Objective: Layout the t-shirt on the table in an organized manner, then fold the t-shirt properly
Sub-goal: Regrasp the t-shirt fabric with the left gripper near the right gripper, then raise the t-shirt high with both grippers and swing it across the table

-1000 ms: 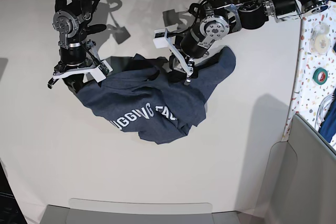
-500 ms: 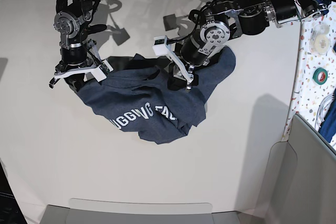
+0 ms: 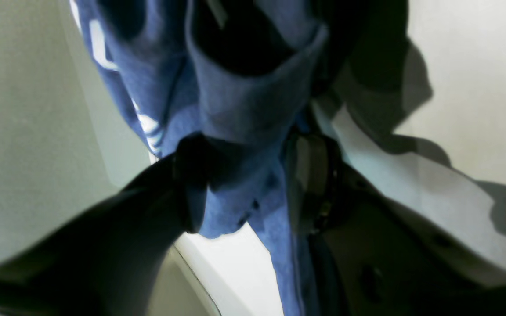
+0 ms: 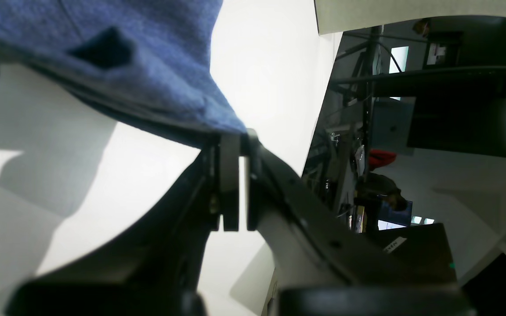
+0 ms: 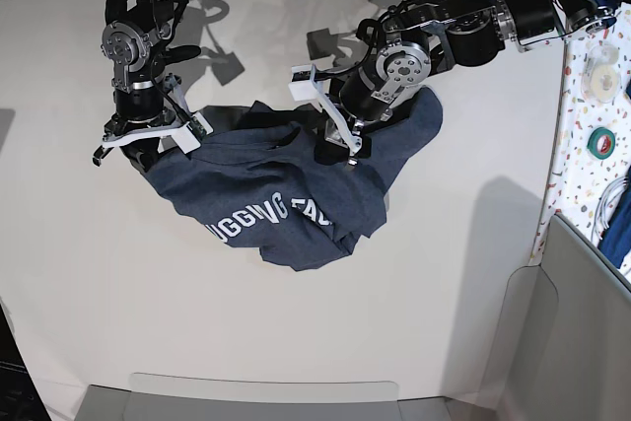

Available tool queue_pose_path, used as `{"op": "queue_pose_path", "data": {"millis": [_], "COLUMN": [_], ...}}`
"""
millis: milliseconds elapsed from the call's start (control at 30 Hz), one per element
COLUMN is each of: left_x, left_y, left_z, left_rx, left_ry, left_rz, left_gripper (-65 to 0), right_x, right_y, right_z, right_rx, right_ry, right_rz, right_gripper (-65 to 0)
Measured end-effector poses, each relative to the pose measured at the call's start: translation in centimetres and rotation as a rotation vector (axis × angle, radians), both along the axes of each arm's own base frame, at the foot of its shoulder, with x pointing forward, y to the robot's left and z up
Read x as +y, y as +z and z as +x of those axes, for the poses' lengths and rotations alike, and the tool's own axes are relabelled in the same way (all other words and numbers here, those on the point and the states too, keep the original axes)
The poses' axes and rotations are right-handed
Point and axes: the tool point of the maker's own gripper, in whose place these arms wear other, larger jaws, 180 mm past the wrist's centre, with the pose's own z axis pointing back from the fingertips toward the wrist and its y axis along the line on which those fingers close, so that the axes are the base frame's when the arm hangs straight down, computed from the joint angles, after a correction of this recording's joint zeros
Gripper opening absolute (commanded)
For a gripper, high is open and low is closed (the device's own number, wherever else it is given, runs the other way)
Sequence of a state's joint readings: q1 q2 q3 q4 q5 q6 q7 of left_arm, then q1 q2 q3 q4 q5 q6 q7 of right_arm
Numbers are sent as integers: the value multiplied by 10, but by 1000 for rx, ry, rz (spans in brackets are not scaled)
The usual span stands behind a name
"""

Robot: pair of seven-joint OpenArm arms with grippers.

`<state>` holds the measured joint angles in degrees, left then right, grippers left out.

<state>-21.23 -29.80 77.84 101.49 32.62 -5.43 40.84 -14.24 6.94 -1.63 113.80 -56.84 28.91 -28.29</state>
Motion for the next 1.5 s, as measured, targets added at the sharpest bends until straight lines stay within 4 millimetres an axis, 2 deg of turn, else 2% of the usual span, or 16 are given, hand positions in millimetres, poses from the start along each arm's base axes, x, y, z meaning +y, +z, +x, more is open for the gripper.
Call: {"op": "queue_pose_path", "data": {"millis": [67, 133, 167, 233, 367, 533, 733, 867, 933, 1033, 1167, 1300, 1367, 1500], "left_x": [-7, -5, -3, -1, 2, 28, 59, 82, 95, 105, 118, 135, 145, 157], "left_y": [3, 4, 4, 9, 49, 99, 155, 189, 213, 251, 288, 338, 366, 412], "left_z": [-1, 1, 2, 8, 27, 62, 97, 116, 126, 137, 145, 151, 151, 147], "left_rx": [-2, -6, -8, -12, -83, -205, -319, -393, -453, -541, -625, -734, -801, -904], "left_ry": [-10, 0, 9, 21, 81, 211, 361, 449, 471, 484, 504, 524, 537, 539], "left_rz": [-21, -20, -15, -31, -134, -248, -382, -452, -468, -503, -530, -578, -603, -645], "left_gripper": [-641, -650, -633, -650, -650, -650, -650, -650, -650, -650, -650, -650, -650, -650], "right_x": [0, 0, 0, 0, 1, 8, 17, 32, 40, 53, 72, 93, 103, 114], "right_y": [1, 1, 1, 1, 15, 43, 88, 113, 127, 147, 174, 216, 248, 299], "right_z": [1, 1, 1, 2, 14, 38, 75, 100, 114, 132, 149, 164, 169, 171], "right_rx": [-2, -2, -3, -5, -49, -141, -273, -341, -373, -413, -461, -542, -608, -714], "right_ry": [0, 0, 0, 1, 2, -5, -8, -2, 13, 46, 95, 130, 154, 178], "right_rz": [1, 1, 1, 1, 1, 36, 77, 137, 159, 164, 156, 192, 211, 239], "right_gripper": [-650, -650, -650, -650, -650, -650, -650, -650, -650, -650, -650, -650, -650, -650]}}
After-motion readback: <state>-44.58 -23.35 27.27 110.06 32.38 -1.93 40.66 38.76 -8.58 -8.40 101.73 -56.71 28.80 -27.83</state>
